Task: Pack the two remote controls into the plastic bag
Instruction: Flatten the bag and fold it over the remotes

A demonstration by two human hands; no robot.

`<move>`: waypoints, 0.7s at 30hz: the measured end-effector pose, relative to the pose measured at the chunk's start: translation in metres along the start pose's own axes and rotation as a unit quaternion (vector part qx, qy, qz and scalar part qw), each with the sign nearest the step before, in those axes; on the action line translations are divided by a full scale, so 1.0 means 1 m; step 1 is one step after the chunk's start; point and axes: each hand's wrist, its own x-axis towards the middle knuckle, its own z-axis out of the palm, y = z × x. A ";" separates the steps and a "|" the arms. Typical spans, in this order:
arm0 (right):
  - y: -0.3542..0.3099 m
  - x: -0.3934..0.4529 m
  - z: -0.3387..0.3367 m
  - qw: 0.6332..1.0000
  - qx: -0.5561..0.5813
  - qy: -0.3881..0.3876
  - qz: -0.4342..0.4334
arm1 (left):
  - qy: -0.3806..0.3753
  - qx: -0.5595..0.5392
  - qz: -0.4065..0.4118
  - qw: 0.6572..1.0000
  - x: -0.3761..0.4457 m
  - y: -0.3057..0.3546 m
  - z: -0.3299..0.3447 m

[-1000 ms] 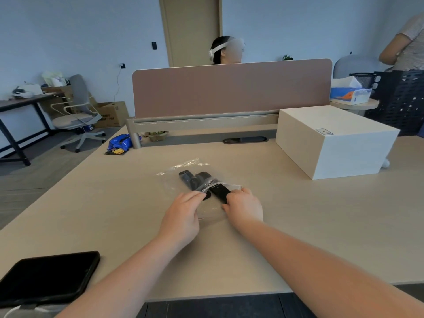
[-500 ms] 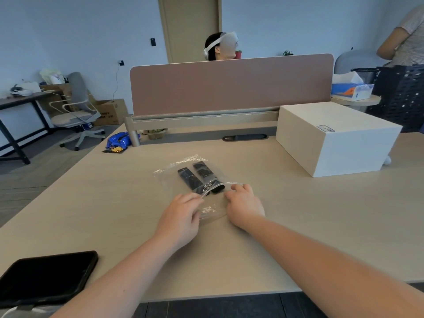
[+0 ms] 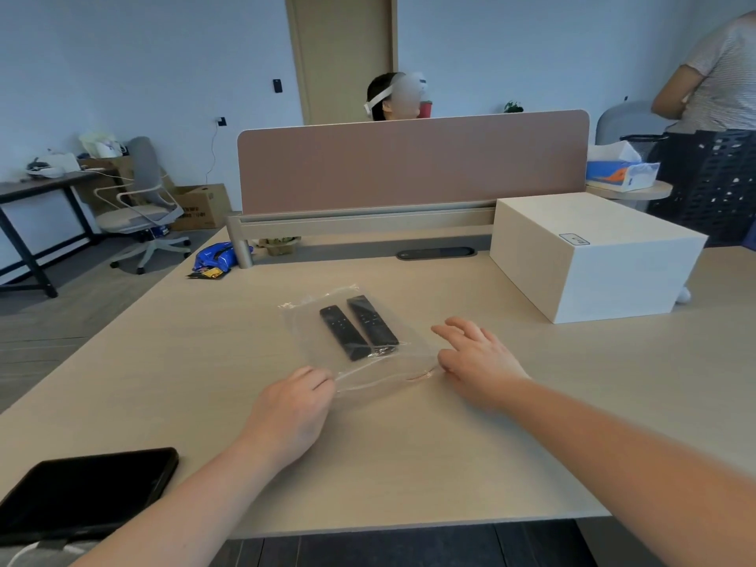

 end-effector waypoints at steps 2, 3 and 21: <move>-0.001 -0.003 -0.002 0.999 0.052 0.007 0.001 | 0.014 -0.001 -0.001 1.000 -0.003 -0.003 -0.001; -0.003 -0.004 -0.002 0.997 0.073 0.004 0.004 | 0.027 -0.002 0.000 1.000 -0.004 -0.004 -0.001; -0.072 0.019 0.004 0.970 0.053 0.181 -0.155 | 0.115 0.025 0.023 0.993 -0.016 0.000 -0.001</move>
